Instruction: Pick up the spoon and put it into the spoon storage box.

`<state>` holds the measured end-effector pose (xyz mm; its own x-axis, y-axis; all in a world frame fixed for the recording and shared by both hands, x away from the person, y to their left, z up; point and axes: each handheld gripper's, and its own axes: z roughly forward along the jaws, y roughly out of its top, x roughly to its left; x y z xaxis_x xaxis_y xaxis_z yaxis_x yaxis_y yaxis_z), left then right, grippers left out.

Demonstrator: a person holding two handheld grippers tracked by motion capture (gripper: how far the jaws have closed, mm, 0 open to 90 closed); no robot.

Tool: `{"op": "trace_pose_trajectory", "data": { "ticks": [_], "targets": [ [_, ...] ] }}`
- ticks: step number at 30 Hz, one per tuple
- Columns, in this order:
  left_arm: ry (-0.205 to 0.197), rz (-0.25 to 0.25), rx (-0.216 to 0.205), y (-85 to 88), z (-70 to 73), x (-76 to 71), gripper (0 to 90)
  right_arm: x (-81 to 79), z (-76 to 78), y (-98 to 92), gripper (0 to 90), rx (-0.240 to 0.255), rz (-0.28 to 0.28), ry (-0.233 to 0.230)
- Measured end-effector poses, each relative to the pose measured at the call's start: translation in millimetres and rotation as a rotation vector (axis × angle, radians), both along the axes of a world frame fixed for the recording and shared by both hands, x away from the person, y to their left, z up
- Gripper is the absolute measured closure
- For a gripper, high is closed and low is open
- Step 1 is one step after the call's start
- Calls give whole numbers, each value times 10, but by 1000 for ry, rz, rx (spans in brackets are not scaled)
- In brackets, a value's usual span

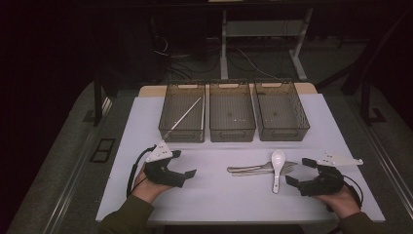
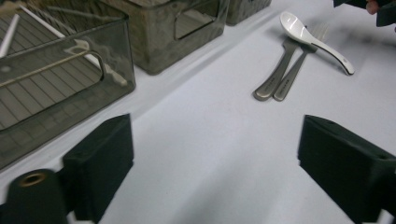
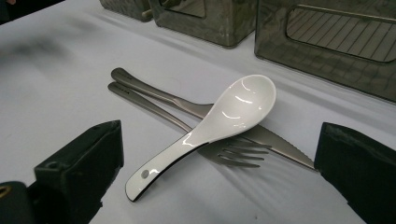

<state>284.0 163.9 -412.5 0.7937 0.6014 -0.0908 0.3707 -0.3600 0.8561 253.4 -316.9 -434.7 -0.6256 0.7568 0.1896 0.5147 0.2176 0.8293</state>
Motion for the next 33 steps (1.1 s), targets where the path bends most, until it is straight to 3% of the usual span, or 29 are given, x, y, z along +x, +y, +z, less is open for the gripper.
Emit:
{"op": "trace_pose_trajectory", "data": {
  "ticks": [4, 13, 33],
  "targets": [
    [-7, 8, -13, -7, -23, -74, 0, -5, 5, -3, 13, -2, 5, 0],
    [38, -24, 1, -71, -108, -112, 0, -6, 81, -60, 13, 27, 8, 25],
    [19, -24, 2, -52, -101, -113, 0, 162, 177, -55, 40, 14, 11, 52]
  ]
}}
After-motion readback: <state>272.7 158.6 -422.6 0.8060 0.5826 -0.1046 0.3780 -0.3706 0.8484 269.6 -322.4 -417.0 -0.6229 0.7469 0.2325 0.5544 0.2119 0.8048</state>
